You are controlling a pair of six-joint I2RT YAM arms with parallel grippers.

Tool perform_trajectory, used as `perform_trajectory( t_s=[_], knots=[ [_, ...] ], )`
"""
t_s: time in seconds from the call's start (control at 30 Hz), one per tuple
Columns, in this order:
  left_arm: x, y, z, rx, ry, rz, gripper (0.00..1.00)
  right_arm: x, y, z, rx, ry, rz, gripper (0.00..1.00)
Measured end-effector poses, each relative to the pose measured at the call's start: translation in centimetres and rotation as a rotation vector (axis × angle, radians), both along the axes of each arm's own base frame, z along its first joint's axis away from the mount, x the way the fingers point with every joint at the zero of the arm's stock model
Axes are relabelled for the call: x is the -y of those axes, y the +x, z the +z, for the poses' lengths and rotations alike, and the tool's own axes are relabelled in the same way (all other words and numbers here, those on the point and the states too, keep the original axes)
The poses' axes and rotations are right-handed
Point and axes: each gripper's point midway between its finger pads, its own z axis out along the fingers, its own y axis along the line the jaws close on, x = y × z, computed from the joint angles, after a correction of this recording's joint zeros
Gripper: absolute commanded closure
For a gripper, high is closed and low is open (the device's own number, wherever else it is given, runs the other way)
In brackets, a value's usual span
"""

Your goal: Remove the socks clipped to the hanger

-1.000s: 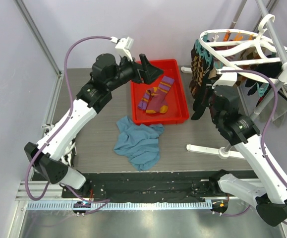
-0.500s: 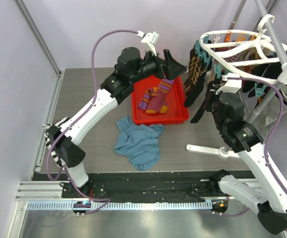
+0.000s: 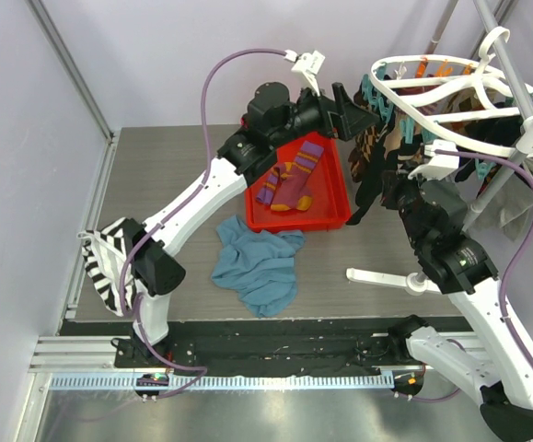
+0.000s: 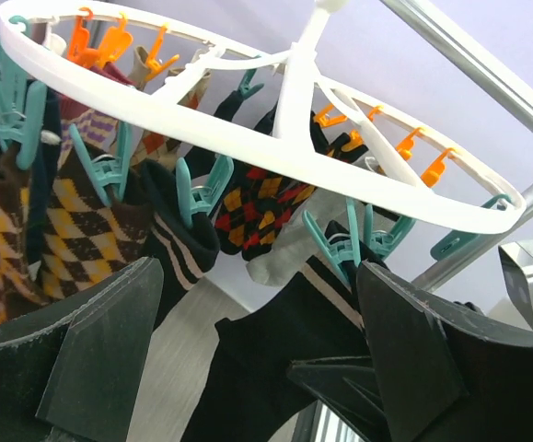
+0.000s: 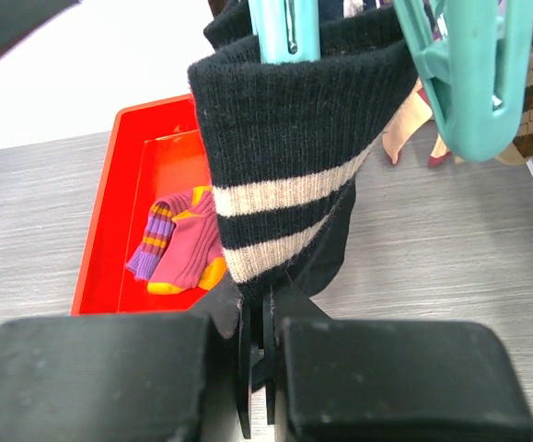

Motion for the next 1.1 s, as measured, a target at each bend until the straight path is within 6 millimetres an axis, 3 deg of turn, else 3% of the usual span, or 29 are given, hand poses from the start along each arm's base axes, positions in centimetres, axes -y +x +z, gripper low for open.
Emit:
perform_trajectory(
  t_s=[0.17,0.7,1.0,1.1],
  knots=[
    [1.4,0.0,-0.6,-0.012,-0.023,-0.02,0.1,0.0,0.0,-0.1,-0.001,0.001,0.004,0.98],
    [5.5,-0.9,0.3,0.012,-0.121,-0.109,0.12,-0.7,-0.2,-0.1,0.006,0.013,0.041,0.98],
    [7.3,-0.8,-0.9,-0.001,-0.126,-0.136,0.22,-1.1,-0.2,0.0,0.008,0.018,0.064,0.98],
    [7.6,-0.9,-1.2,-0.007,-0.123,-0.141,0.3,-1.2,-0.2,0.0,0.008,0.019,0.07,0.98]
  ],
)
